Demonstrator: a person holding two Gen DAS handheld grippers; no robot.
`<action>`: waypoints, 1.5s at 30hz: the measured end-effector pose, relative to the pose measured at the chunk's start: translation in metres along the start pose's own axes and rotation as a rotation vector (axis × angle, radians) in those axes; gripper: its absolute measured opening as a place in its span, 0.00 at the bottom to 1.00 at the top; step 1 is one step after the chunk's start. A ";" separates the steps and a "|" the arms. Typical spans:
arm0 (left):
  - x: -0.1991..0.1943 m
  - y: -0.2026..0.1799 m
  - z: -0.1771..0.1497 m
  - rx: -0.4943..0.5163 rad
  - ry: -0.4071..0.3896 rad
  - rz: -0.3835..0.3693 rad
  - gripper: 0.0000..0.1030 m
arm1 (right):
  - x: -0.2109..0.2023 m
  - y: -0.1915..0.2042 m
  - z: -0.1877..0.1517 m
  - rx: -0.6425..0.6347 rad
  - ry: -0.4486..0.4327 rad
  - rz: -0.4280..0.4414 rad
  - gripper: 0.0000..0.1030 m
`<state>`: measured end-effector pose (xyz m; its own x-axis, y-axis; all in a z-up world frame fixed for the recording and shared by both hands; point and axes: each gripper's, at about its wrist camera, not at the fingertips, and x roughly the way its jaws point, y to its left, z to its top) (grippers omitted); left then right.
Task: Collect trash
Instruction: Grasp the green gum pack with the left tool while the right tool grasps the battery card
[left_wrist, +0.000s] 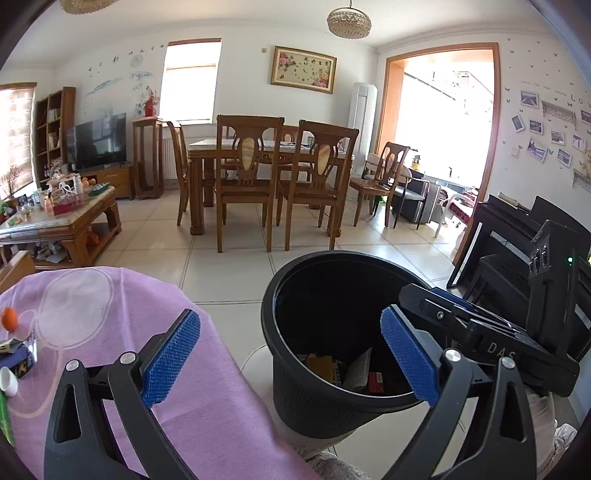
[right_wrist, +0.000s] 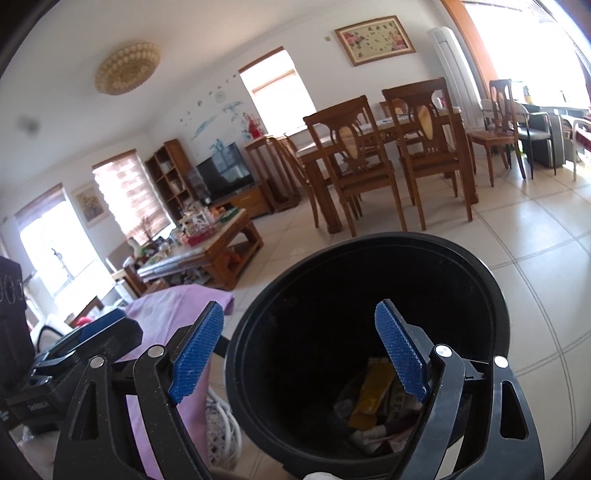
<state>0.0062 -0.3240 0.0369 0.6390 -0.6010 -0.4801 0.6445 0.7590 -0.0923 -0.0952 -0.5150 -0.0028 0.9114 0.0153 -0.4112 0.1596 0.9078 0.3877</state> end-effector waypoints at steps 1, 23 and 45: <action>-0.006 0.004 0.000 -0.003 -0.010 0.005 0.95 | 0.001 0.008 0.001 -0.010 0.002 0.008 0.83; -0.135 0.231 -0.076 -0.288 0.004 0.413 0.95 | 0.090 0.269 -0.040 -0.336 0.241 0.272 0.85; -0.106 0.300 -0.115 -0.422 0.284 0.395 0.73 | 0.278 0.365 -0.075 -0.267 0.631 0.386 0.42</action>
<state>0.0833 -0.0034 -0.0400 0.6209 -0.2106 -0.7551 0.1262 0.9775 -0.1688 0.1882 -0.1475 -0.0372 0.4837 0.5124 -0.7096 -0.2934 0.8587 0.4201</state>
